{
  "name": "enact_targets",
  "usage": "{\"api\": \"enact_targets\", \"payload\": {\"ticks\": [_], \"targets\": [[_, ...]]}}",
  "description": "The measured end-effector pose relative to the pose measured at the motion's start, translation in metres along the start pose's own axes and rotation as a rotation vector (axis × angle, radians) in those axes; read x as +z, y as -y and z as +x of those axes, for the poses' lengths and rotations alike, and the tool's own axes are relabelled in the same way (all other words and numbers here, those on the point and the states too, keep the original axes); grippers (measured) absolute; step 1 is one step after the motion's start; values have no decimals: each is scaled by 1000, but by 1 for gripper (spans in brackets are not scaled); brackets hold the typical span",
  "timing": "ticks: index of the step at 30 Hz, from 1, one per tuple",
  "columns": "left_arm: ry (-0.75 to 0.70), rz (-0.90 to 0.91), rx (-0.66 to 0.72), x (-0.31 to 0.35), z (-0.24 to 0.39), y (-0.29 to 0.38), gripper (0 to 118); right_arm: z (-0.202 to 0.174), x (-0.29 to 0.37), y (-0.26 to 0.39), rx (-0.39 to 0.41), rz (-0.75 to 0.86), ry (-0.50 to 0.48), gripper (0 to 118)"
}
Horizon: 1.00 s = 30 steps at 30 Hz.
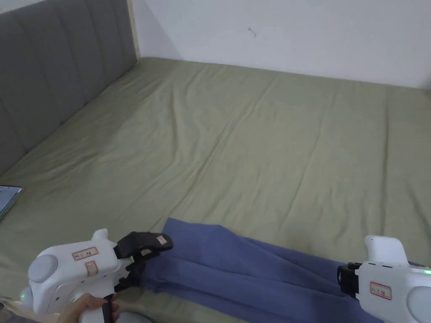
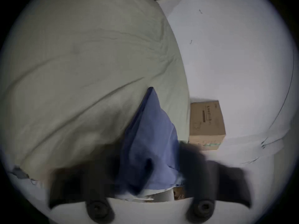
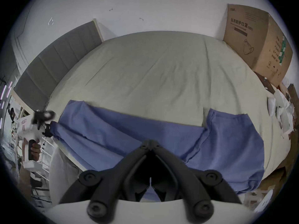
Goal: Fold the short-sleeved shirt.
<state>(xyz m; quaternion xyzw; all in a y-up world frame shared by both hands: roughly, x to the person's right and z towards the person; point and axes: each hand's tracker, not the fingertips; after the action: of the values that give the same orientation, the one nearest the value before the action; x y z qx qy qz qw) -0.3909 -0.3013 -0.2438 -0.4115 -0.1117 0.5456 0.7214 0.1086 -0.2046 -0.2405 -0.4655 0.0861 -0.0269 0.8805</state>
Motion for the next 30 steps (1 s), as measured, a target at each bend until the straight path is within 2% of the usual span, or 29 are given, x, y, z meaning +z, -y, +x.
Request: {"api": "enact_targets", "payload": {"ticks": [1, 3, 5, 6, 7, 9, 11, 15, 16, 18, 22, 25, 26, 30], "targets": [[16, -6, 24, -1, -5, -2, 8, 0, -2, 1, -12, -5, -5, 0], [-126, -75, 36, -25, 15, 36, 8, 2, -1, 3, -24, -12, -5, 0], [-187, -116, 66, -14, 10, 48, 8, 2, 0, 6, -24, -19, 3, 0], [-60, -63, 64, -10, -1, 13, 8, 4, 2, 6, -21, -22, 3, 0], [-33, -48, 62, -7, 3, 10, 8, 6, 3, 6, -19, -26, 1, 0], [-87, -54, -26, 1, 9, 4, 8, 10, 3, 5, -20, -35, 3, 0], [-74, -65, -47, 17, 44, 11, 8, 19, 4, 4, -29, -31, 22, 0], [-93, -54, -105, 9, 14, -13, 8, 27, 11, 1, -80, -20, 7, 0], [-144, -37, -147, 11, 13, -15, 8, 27, 11, 1, -80, -20, 8, 0], [-168, -14, -146, 36, 34, -30, 8, 28, 12, 1, -72, -19, 25, 0], [-234, 40, -131, 62, 25, -49, 8, 34, 15, 4, -70, -19, 23, 0], [-237, 50, -110, 67, 24, -48, 8, 37, 13, 9, -88, -24, 23, 0], [-200, 30, -102, 64, 34, -34, 8, 39, 12, 9, -95, -26, 23, 0], [-207, 73, -184, 58, 71, -24, 8, 46, 13, 13, -109, -32, 23, 0]]}}
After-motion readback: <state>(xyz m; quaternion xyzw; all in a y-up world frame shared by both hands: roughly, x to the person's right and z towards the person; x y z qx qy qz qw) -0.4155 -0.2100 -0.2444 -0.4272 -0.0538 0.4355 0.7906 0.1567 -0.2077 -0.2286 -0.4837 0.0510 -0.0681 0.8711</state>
